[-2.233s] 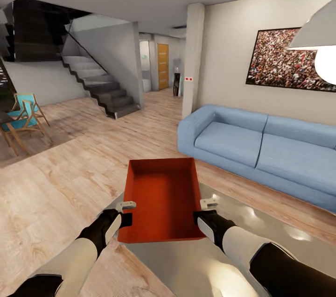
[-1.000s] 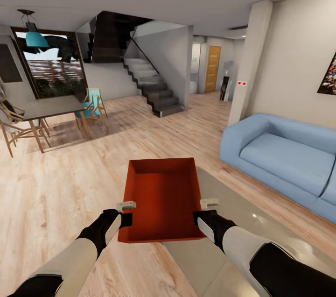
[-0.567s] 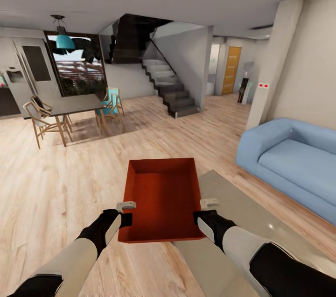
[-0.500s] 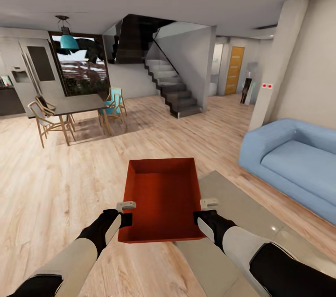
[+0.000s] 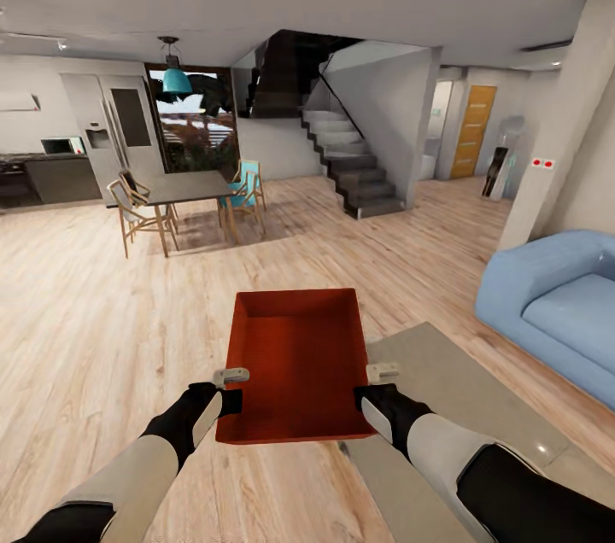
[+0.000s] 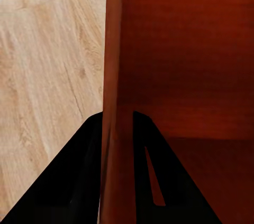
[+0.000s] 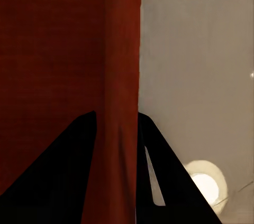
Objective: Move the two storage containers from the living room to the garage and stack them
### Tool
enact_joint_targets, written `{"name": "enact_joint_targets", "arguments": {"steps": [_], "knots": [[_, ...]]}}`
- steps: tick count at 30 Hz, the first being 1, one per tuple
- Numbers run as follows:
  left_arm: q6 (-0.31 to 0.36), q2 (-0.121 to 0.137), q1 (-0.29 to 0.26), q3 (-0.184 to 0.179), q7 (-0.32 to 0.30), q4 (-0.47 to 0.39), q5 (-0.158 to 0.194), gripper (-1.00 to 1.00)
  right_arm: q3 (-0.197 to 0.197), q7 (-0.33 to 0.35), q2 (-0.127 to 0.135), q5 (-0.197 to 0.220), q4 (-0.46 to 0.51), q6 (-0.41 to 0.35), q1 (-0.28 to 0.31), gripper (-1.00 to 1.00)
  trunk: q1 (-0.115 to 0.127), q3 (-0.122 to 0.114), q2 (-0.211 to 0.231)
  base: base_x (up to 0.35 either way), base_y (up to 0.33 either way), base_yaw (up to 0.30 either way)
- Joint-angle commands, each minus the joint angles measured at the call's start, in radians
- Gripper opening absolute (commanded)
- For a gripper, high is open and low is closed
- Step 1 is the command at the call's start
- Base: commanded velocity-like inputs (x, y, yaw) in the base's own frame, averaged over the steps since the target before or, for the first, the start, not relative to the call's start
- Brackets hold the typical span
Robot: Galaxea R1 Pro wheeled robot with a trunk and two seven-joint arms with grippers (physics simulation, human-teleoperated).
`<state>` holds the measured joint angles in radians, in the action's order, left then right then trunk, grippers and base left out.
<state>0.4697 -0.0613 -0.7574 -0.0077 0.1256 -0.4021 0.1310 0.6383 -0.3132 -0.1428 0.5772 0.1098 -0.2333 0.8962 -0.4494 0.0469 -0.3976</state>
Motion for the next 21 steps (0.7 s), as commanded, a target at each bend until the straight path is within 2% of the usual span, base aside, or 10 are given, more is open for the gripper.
{"name": "enact_joint_targets", "arguments": {"steps": [1, 21], "knots": [[0.007, -0.002, 0.0, 0.005, 0.012, 0.0, -0.011, -1.0, 0.005, -0.006, -0.009, -0.023, 0.003, -0.008, 0.001, -1.0, -0.001, 0.002, -0.002, 0.0, 0.0, 0.274], [0.007, -0.002, 0.0, 0.005, 0.012, 0.0, -0.011, -1.0, 0.005, -0.006, -0.009, -0.023, 0.003, -0.008, 0.001, -1.0, -0.001, -0.005, -0.002, 0.0, 0.0, 0.274]]}}
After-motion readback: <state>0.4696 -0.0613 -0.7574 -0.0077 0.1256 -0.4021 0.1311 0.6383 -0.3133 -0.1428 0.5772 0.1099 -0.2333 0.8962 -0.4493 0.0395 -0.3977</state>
